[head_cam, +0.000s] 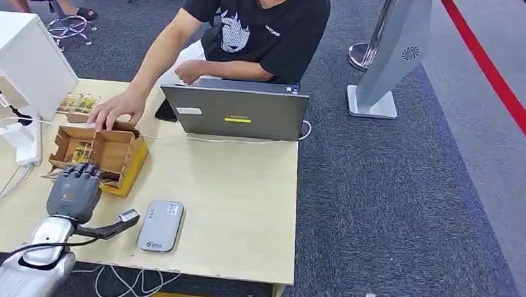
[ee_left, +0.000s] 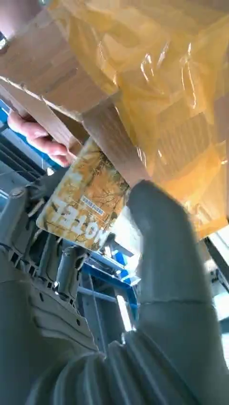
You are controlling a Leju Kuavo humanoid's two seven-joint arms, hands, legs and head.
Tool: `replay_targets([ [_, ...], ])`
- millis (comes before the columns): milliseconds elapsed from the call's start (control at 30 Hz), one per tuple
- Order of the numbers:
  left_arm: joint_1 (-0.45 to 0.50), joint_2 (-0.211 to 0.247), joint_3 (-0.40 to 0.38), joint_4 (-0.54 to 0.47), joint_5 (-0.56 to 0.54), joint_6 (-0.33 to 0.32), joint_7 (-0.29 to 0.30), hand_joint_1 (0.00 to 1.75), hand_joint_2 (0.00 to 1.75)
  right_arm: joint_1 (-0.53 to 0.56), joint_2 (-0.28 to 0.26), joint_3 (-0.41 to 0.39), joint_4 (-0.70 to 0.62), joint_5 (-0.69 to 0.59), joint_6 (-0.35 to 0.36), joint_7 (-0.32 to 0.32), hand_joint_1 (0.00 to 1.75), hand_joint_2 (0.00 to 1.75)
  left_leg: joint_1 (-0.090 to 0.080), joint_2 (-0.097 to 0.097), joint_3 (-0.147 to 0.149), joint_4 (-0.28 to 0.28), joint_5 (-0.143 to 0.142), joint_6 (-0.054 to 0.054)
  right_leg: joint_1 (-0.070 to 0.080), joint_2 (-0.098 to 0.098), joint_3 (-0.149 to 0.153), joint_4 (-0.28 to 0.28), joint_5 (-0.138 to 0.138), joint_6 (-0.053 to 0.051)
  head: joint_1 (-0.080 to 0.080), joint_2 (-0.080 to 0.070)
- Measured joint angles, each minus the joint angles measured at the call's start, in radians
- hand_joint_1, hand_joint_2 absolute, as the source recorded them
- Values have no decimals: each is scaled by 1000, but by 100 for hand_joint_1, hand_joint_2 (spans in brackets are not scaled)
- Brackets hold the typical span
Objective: Pass the card to the sensor for recognition and then transmit it.
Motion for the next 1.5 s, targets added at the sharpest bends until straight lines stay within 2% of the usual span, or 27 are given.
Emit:
replay_targets([
  [367,-11,-3,0,0,0,6,0,175,175,0,0,0,1,0,0,0,0,175,0,0,0,0,0,0,0,0,0,0,0,0,0,0],
  [467,-11,-4,1,0,0,24,-2,175,175,0,0,0,2,0,1,0,0,175,0,0,0,0,0,0,0,0,0,0,0,0,0,0],
  [767,0,-18,27,-42,1,42,-42,175,175,0,0,8,4,-5,1,-5,0,175,0,0,0,0,0,0,0,0,0,0,0,0,0,0],
  [867,3,-35,74,-94,1,35,-98,175,175,1,0,10,4,-11,1,-5,0,175,0,0,0,0,0,0,0,0,0,0,0,0,0,0],
  [1000,0,-57,131,-151,7,36,-124,175,175,1,0,12,4,-13,0,-5,0,175,0,0,0,0,0,0,0,0,0,0,0,0,0,0],
  [1067,-4,-73,158,-194,30,32,-158,175,175,1,-1,13,4,-18,-1,-2,0,175,0,0,0,0,0,0,0,0,-1,0,0,0,0,0],
  [1200,-32,-123,214,-350,105,-59,-229,175,175,1,-2,13,4,-27,-2,2,0,175,0,0,0,1,0,0,0,0,0,0,0,0,0,0],
  [1300,-51,-148,229,-430,106,-94,-244,175,175,1,-4,13,5,-32,-2,4,0,175,0,0,0,1,0,0,0,0,0,0,1,0,0,0],
  [1500,-55,-175,245,-472,102,-90,-245,175,175,0,-7,14,5,-32,-1,4,0,175,0,0,0,1,0,0,0,0,0,0,0,0,0,0],
])
